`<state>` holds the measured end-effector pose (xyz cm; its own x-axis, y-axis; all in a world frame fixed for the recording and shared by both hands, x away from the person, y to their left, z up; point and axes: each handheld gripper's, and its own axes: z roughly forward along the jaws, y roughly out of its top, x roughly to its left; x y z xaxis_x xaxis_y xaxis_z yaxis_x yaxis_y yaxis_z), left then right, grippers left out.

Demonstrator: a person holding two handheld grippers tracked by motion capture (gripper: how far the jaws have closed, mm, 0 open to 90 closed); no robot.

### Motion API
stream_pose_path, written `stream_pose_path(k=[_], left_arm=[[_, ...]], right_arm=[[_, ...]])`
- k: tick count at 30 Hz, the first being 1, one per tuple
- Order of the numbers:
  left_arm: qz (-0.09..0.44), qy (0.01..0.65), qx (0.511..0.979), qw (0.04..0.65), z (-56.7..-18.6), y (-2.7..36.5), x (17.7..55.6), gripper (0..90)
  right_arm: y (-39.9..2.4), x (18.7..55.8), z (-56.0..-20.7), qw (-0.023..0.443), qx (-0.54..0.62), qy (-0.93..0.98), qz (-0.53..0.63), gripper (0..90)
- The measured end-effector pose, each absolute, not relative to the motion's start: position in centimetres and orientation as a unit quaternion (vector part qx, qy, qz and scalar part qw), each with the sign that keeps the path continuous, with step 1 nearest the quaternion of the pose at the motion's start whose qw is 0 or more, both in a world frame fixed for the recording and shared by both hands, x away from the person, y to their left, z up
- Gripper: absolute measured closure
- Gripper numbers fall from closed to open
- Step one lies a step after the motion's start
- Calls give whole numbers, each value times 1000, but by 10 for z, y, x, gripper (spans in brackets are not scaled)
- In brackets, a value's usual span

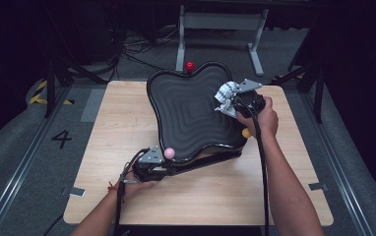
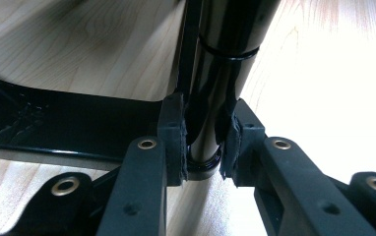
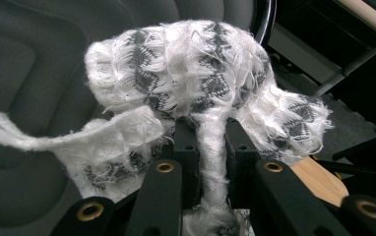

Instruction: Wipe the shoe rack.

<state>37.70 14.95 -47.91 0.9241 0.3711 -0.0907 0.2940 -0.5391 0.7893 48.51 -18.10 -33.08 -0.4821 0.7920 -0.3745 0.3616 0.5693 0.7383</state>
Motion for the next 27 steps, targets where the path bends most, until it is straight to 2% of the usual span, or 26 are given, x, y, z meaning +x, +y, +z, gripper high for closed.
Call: stream_pose_path(k=[10,19,27], left_arm=[[44,188,876,441,-479,149,377,732],[42,187,877,441,-479,149,378,732],[38,188,877,441,-479,150,378,731]], right_arm=[[-173,489,-331,366,353,808,297,798],[-150,494,-327,361,336,813,309,796],[-105,487,-325,356,292,830,314,796]])
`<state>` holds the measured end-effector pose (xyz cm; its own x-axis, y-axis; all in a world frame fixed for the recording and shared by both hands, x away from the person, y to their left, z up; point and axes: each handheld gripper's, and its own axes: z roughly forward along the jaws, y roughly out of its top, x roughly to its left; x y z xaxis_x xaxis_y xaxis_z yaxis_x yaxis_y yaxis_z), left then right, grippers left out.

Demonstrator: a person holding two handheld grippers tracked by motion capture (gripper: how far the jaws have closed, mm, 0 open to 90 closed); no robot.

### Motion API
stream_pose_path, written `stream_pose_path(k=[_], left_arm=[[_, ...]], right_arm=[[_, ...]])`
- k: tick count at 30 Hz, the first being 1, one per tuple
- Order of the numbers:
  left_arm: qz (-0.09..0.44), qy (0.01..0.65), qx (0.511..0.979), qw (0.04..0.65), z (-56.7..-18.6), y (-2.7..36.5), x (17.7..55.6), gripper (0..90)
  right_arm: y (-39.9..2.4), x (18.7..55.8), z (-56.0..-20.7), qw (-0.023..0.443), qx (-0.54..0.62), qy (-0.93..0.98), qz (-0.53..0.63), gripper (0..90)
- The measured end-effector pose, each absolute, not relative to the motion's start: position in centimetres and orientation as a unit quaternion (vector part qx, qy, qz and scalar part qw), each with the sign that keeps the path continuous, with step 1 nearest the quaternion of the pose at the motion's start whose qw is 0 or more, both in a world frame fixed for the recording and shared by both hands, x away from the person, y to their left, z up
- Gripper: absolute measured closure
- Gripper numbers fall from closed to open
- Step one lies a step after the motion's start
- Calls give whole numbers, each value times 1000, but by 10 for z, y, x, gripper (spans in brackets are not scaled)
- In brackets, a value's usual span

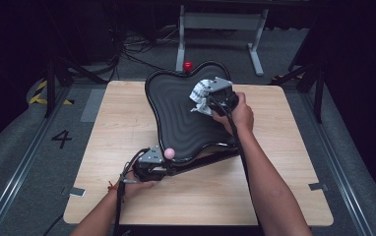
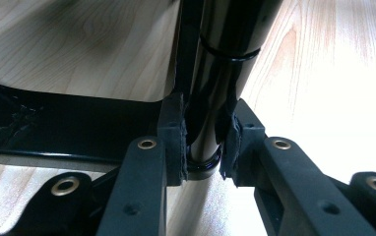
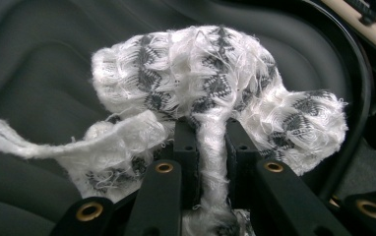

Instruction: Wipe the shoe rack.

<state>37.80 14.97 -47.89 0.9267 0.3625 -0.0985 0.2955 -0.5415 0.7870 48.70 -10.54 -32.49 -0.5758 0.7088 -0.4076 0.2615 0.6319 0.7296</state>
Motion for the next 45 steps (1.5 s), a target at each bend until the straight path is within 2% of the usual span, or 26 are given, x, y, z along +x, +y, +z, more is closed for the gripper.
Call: stream_pose_path(k=[11,24,34,45], left_arm=[[38,187,877,440,-479,150,378,731],[38,186,878,440,-479,150,378,731],[40,187,878,440,-479,150,378,731],[41,187,878,439,-479,150,378,732]], right_arm=[[-56,471,-327,349,251,840,329,794],[-23,464,-327,343,225,848,336,794],[-27,467,-325,338,230,848,337,796],[-59,481,-323,355,259,837,326,797]])
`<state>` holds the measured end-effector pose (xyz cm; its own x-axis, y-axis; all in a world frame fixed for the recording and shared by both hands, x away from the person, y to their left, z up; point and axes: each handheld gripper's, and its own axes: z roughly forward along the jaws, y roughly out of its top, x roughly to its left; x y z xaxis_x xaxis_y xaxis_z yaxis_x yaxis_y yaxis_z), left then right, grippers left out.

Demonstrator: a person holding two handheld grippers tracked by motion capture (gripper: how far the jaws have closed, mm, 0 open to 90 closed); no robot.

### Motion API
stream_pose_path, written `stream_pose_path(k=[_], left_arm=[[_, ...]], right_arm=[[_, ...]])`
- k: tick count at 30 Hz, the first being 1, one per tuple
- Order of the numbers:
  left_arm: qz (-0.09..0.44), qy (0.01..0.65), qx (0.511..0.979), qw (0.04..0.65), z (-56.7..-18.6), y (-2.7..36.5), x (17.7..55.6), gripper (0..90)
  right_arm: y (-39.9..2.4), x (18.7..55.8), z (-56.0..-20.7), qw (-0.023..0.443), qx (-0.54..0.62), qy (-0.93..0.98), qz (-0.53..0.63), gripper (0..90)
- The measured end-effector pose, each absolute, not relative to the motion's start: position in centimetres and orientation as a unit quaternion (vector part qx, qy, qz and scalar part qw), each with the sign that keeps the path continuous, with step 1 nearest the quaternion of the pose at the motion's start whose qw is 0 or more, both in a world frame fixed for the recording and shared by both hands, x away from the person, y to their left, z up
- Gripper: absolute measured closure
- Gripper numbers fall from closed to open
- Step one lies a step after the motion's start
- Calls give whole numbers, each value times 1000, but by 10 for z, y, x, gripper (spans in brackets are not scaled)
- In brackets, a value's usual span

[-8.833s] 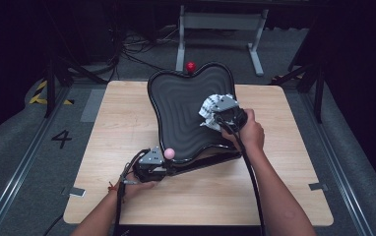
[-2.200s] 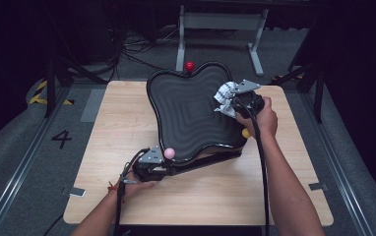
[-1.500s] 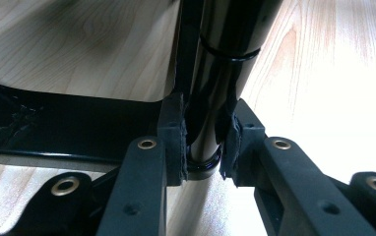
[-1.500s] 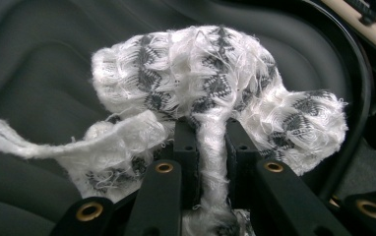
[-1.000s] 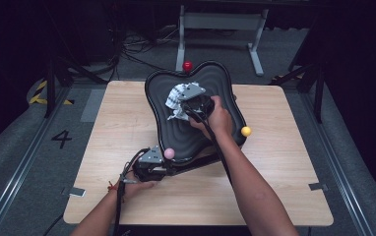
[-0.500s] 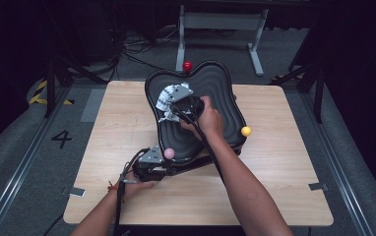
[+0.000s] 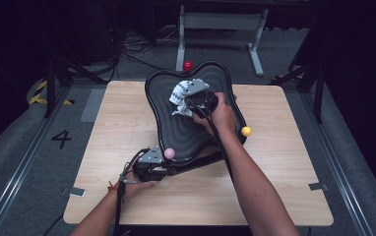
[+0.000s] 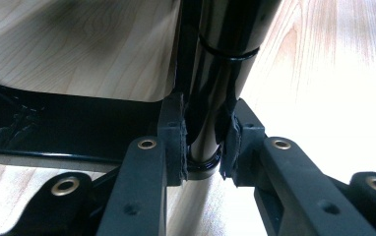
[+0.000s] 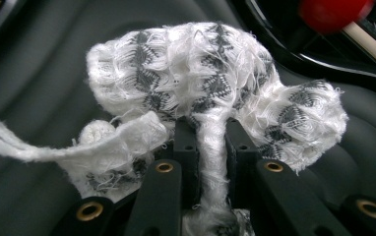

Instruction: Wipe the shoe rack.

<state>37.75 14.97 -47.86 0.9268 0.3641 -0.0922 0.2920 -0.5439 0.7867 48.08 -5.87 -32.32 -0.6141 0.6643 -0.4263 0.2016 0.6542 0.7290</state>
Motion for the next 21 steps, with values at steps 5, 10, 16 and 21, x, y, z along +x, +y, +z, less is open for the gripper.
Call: stream_pose_path(k=[5,10,16,21], left_arm=[[39,187,877,440,-479,150,378,731],[39,187,878,440,-479,150,378,731],[39,189,875,443,-479,150,378,731],[34,191,875,443,-479,151,378,730]], right_arm=[[-86,492,-322,363,288,827,317,797],[-108,501,-322,366,312,819,312,797],[-126,508,-322,376,330,812,300,797],[-138,513,-321,382,338,808,293,797]])
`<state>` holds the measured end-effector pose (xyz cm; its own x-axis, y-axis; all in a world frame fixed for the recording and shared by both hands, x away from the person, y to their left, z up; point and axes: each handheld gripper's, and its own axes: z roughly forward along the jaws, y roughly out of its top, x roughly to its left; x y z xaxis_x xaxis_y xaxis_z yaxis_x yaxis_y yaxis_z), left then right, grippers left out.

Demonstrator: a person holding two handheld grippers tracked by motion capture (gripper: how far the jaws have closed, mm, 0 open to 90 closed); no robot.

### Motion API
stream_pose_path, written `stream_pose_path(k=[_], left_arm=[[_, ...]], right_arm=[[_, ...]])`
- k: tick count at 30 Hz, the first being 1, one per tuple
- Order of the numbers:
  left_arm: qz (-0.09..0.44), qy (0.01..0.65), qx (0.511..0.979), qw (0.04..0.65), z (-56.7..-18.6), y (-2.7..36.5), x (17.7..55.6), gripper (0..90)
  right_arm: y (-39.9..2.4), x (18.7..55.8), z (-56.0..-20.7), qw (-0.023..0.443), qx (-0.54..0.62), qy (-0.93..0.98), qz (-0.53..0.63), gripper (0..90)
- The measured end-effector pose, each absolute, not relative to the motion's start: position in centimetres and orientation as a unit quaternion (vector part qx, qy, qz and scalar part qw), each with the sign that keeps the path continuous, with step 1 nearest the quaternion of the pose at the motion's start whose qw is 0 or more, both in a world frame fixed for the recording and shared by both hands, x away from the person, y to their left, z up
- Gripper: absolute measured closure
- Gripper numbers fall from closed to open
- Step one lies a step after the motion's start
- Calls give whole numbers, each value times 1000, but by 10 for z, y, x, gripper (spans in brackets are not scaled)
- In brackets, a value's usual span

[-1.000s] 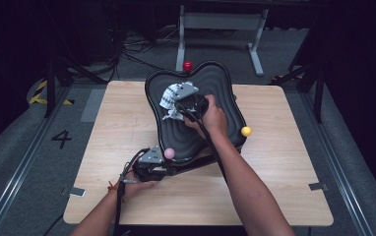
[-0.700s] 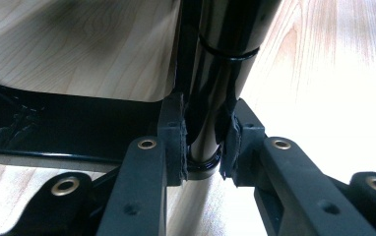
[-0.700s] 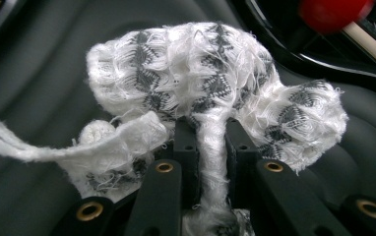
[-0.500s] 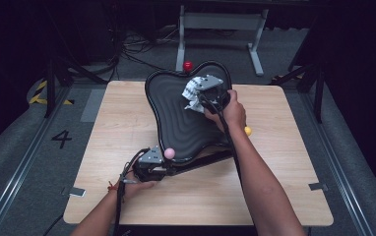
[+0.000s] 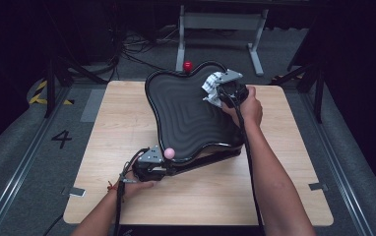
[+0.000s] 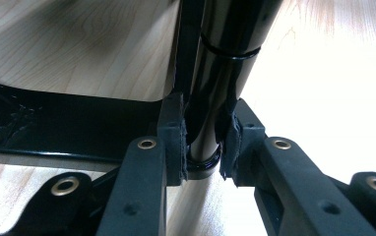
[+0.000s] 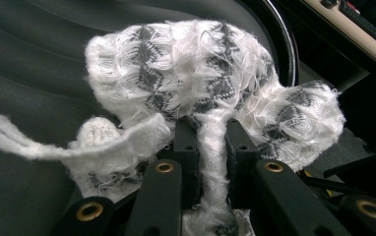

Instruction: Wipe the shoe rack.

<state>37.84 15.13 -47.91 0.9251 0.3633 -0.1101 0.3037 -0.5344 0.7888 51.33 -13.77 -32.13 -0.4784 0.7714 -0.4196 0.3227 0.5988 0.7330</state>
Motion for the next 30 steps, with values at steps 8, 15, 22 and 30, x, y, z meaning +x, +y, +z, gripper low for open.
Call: stream_pose_path(k=[8,15,22,30], left_arm=[[29,191,874,445,-479,152,379,729],[28,191,875,445,-479,152,379,728],[26,189,876,443,-479,152,379,728],[27,191,875,444,-479,152,379,728]], right_arm=[[-141,517,-319,397,334,805,287,795],[-134,522,-316,393,327,807,295,793],[-113,517,-316,377,300,816,318,791],[-94,514,-314,365,276,825,331,790]])
